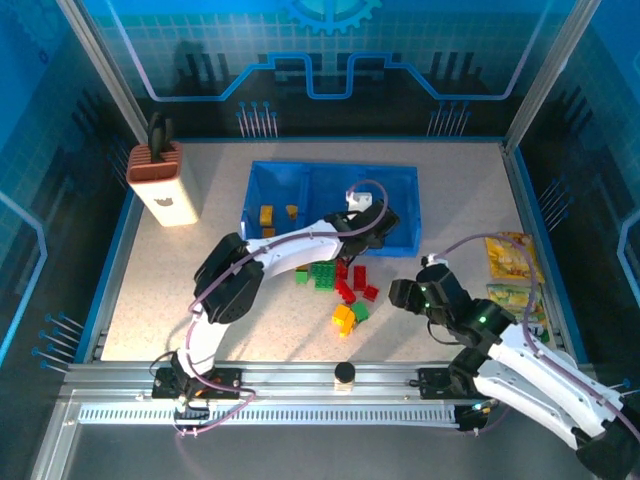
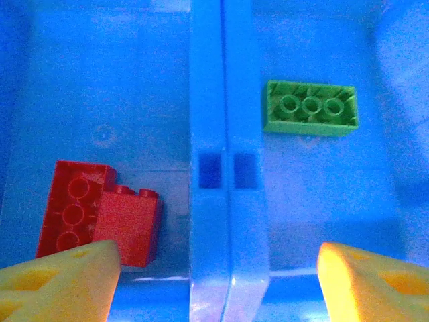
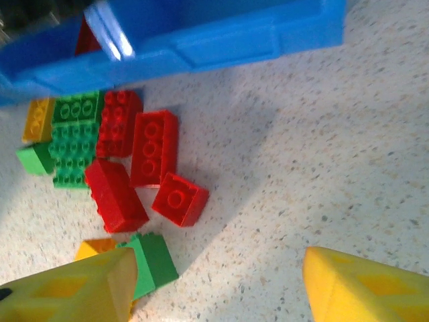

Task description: Sort the legos into containers by color

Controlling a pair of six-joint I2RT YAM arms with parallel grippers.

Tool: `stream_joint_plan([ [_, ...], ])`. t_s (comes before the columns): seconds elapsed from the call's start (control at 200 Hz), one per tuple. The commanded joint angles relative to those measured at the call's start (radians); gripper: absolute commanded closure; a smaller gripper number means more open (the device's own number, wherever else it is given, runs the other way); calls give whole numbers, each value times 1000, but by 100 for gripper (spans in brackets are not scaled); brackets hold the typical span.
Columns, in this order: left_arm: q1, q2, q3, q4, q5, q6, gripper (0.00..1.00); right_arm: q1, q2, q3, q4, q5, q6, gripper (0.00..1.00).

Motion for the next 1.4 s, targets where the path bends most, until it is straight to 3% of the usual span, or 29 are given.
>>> stream_joint_plan([
  [0.0,-3,-177,-78,78,20,49,21,57,61,37,47,17,-58,36],
  [0.315,83,-531,-530,169,88,42,24,160,401,126,140,-17,-100,35],
  [0.485,168,-705,-811,200,141,-7,28,172,534,178,154,-19,-102,35],
  [0.645,190,-828,-964,206,152,-23,28,174,622,208,151,-27,-95,36],
  [0.895,206,-920,-1036,208,163,-35,29,208,690,239,144,-57,-83,37],
  [1.396,223,-932,-1065,219,172,-34,29,228,714,193,98,-13,-5,45],
])
